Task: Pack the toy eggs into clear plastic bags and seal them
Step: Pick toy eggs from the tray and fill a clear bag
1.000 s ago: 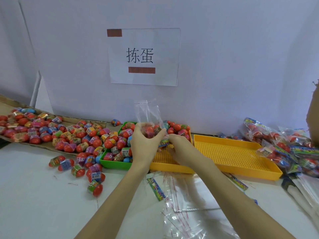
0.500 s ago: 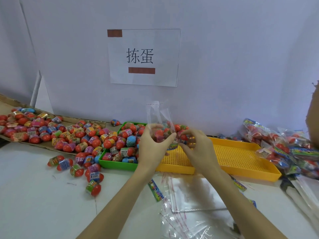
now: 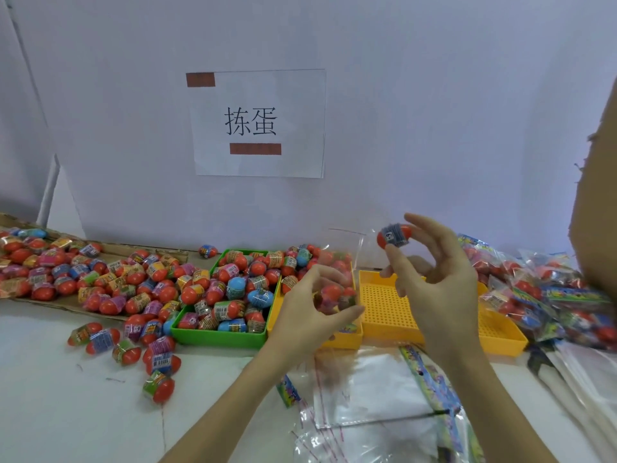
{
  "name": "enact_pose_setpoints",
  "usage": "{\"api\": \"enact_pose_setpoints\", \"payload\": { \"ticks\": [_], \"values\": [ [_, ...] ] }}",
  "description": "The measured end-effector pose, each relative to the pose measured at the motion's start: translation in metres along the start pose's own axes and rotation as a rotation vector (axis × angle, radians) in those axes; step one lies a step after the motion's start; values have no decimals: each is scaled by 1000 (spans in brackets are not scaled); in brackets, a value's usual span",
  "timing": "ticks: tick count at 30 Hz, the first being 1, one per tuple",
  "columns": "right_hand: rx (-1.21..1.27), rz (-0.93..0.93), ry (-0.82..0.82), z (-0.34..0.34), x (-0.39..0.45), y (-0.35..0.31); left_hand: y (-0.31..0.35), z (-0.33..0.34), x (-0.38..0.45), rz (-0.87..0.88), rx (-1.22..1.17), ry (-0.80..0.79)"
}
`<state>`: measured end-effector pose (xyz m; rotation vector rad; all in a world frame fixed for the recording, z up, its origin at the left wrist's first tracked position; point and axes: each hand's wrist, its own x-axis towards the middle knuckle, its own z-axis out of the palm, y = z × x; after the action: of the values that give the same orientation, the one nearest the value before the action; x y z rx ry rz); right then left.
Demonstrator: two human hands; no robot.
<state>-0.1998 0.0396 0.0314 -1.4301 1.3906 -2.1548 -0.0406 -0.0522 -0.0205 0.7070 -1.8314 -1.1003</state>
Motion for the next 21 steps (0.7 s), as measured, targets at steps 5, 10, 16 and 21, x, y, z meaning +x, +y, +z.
{"api": "enact_pose_setpoints", "payload": {
  "ticks": [5, 10, 16, 21],
  "values": [
    [-146, -104, -75, 3, -2, 1, 4, 7, -5, 90, 87, -59],
    [-327, -137, -194, 2, -4, 7, 5, 4, -6, 126, 92, -45],
    [-453, -132, -342, 0, -4, 12, 2, 6, -5, 134, 132, -74],
    [-535, -218, -334, -1, -2, 14, 7, 10, -6, 124, 22, -78]
  ]
}}
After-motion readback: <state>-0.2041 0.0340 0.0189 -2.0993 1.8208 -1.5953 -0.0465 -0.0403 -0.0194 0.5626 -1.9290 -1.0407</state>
